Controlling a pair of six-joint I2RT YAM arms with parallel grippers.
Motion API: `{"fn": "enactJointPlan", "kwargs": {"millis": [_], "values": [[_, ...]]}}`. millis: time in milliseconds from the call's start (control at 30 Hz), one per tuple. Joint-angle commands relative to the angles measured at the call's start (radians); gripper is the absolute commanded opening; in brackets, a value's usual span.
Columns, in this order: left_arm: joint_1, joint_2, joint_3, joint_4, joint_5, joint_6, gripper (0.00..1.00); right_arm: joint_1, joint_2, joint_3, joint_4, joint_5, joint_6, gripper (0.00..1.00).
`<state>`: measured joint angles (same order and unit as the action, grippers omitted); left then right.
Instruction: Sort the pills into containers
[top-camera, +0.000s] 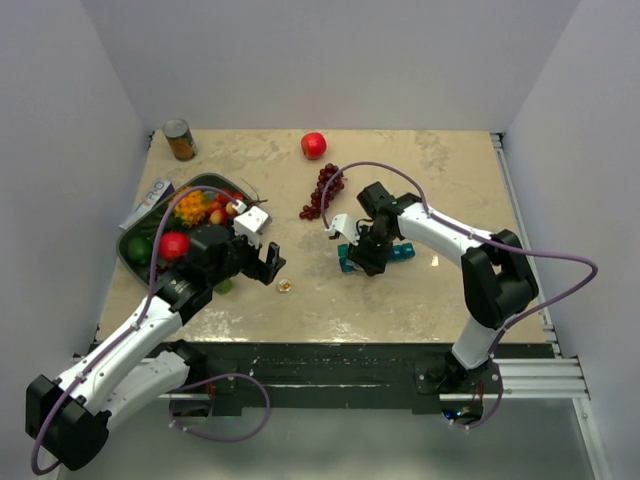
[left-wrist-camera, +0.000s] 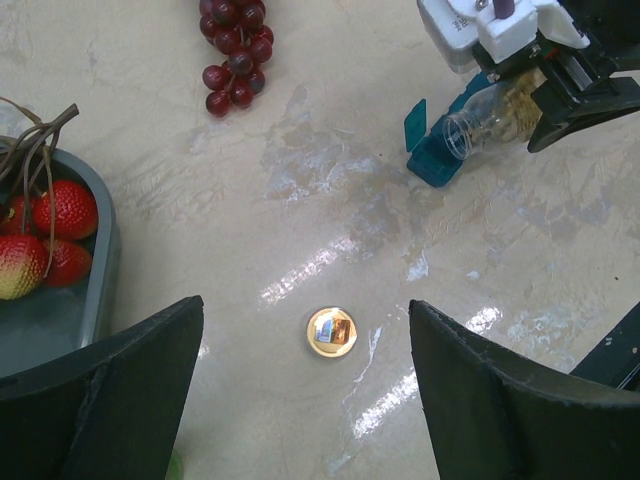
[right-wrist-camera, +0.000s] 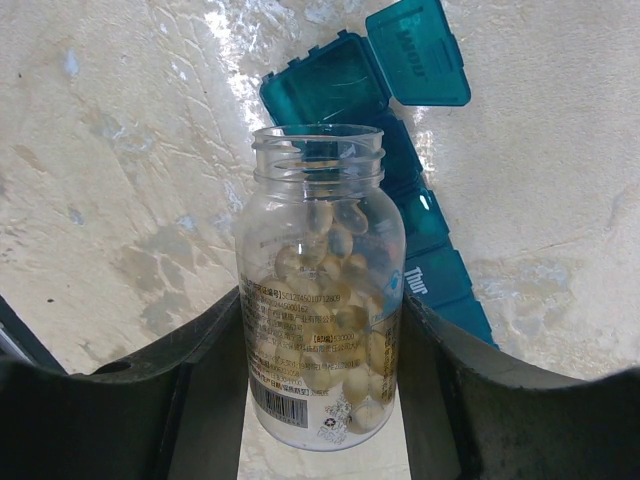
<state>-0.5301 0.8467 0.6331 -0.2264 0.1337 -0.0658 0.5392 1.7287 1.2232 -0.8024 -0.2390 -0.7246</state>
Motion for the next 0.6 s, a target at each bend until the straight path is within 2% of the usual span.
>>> {"fn": "enactJointPlan", "kwargs": {"millis": [0,567], "values": [[0.005,-0.017,0.014,0.016,-0.005,0.018,0.87,0.011,0.017,0.045,-0.029,0.030,0.014,0.00],[0.005,-0.020,0.014,0.016,-0.002,0.017,0.87,0.027,0.045,0.082,-0.064,0.069,0.025,0.00]]}}
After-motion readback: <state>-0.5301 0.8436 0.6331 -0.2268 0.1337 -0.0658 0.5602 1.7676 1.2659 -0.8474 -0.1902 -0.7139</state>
